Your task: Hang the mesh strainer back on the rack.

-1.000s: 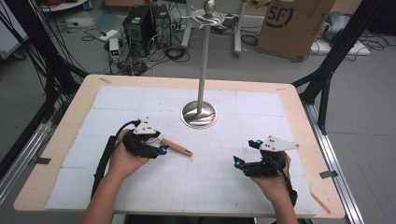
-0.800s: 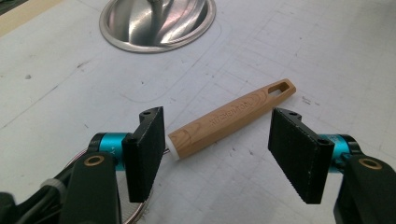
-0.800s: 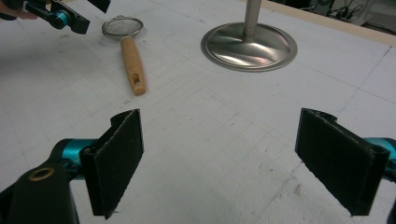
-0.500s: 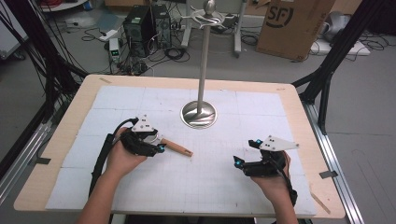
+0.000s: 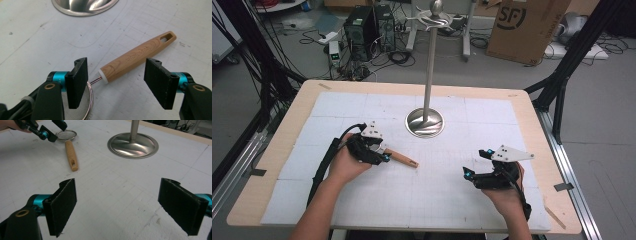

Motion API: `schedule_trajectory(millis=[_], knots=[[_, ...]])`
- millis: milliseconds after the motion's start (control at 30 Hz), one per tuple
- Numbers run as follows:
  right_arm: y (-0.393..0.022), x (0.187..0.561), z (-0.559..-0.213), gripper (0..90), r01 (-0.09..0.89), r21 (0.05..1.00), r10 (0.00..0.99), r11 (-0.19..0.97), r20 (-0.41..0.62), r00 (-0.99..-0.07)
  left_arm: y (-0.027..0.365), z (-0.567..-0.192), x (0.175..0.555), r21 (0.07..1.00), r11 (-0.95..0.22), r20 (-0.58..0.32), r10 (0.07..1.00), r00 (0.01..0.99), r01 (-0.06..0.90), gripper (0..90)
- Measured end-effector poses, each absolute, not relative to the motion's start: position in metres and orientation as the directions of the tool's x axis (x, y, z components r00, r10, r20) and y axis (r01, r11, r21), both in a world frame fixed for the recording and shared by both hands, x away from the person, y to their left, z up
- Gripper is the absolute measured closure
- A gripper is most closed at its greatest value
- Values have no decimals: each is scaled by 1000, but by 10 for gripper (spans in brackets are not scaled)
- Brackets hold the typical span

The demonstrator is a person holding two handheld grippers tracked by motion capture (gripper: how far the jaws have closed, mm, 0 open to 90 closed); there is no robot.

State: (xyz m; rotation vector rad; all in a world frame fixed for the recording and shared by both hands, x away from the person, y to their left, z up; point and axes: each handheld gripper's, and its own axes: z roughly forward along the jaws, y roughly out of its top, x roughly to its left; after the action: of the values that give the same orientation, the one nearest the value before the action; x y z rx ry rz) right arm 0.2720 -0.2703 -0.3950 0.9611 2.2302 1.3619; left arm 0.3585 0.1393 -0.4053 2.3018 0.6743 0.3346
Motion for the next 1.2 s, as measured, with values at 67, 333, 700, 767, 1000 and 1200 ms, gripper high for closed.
schedule_trajectory(millis=[67,333,700,767,1000,1200], knots=[[-271,272,-395,143,362,881,708,306,44,-705,135,-405,362,661,-655,73,540,838,365,360],[-271,273,-396,143,368,878,708,307,48,-704,124,-413,378,590,-725,64,481,874,356,346],[-276,272,-398,143,375,878,714,299,55,-698,121,-426,384,543,-753,9,448,894,372,416],[-276,272,-398,144,375,878,715,298,55,-697,121,-425,382,532,-765,11,435,900,363,456],[-274,271,-397,144,375,877,712,301,54,-700,118,-420,373,501,-798,28,401,915,335,593],[-274,270,-396,144,368,880,711,301,50,-702,120,-417,365,501,-799,25,396,918,331,631]])
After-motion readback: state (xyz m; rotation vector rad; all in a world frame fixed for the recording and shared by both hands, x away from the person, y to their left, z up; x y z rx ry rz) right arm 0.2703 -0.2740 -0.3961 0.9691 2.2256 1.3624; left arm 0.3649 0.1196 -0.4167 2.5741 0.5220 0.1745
